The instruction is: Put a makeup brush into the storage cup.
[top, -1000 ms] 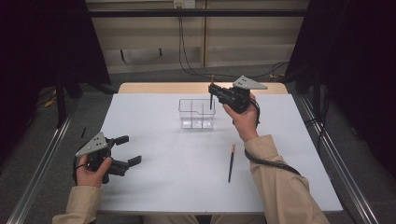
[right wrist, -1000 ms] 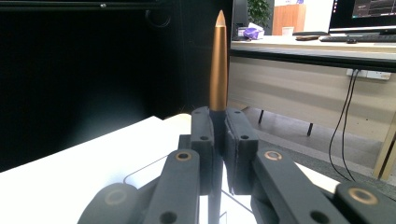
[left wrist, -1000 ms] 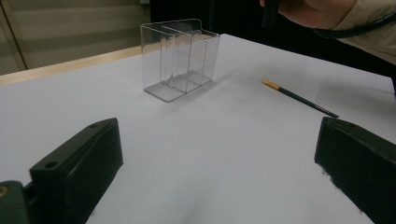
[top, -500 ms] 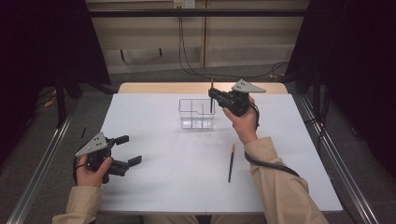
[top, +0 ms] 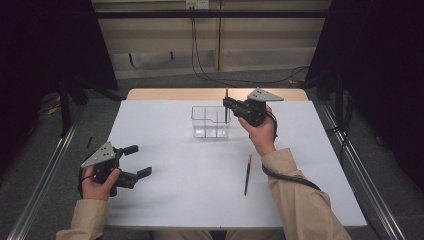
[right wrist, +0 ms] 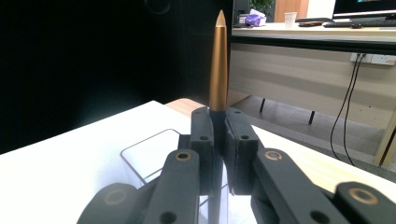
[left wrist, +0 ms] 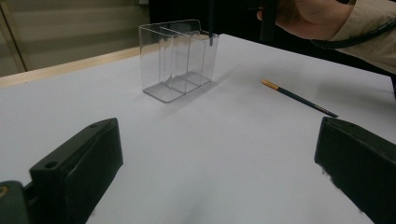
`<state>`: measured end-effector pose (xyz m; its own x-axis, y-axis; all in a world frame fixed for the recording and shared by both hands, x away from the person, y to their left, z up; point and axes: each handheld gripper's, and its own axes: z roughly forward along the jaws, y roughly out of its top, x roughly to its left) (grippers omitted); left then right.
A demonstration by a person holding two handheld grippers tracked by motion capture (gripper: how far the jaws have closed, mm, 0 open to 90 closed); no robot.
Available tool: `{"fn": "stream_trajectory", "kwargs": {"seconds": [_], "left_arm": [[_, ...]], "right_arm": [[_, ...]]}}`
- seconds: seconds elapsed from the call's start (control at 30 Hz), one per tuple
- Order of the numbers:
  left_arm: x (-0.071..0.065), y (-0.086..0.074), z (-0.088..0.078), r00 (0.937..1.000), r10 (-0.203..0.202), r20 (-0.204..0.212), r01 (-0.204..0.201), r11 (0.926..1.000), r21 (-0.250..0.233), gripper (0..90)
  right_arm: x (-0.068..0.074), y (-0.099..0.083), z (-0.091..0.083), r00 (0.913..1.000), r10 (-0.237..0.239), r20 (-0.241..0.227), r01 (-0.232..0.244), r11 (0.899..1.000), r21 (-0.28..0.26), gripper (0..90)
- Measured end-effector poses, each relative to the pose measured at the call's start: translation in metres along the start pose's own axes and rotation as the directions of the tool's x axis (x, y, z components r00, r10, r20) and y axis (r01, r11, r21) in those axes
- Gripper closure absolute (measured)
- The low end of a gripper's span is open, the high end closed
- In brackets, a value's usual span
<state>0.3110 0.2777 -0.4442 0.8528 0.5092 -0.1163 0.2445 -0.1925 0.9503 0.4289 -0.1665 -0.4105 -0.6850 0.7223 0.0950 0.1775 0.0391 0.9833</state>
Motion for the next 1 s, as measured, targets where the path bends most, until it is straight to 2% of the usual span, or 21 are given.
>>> {"fn": "stream_trajectory", "kwargs": {"seconds": [0.5,0.53,0.67,0.73,0.83,1.0], "left_arm": [[0.000,0.000,0.000,1.0000,0.001,-0.001,-0.001,1.0000,0.006,0.9],[0.000,0.000,0.000,1.0000,0.001,-0.003,-0.001,1.0000,0.006,0.9],[0.000,0.001,0.000,1.0000,0.005,-0.005,-0.005,1.0000,0.005,0.9],[0.000,0.001,0.000,1.0000,0.006,-0.008,-0.006,1.0000,0.007,0.9],[0.000,0.001,0.000,1.0000,0.005,-0.007,-0.005,1.0000,0.006,0.9],[0.000,0.001,0.000,1.0000,0.005,-0.008,-0.005,1.0000,0.007,0.9]], "right_arm": [[-0.001,-0.004,-0.004,1.0000,0.009,0.001,-0.009,1.000,0.007,81.9],[-0.001,-0.004,-0.004,0.9996,0.028,0.000,-0.028,1.000,0.003,76.5],[-0.002,-0.003,-0.006,0.9986,0.052,-0.013,-0.052,0.999,-0.008,53.8],[-0.001,-0.003,-0.008,0.9977,0.066,-0.014,-0.066,0.998,-0.013,46.3],[-0.002,-0.003,-0.012,0.9981,0.060,-0.007,-0.061,0.998,-0.013,33.3],[-0.001,-0.004,-0.019,0.9982,0.060,-0.004,-0.060,0.998,-0.015,23.4]]}}
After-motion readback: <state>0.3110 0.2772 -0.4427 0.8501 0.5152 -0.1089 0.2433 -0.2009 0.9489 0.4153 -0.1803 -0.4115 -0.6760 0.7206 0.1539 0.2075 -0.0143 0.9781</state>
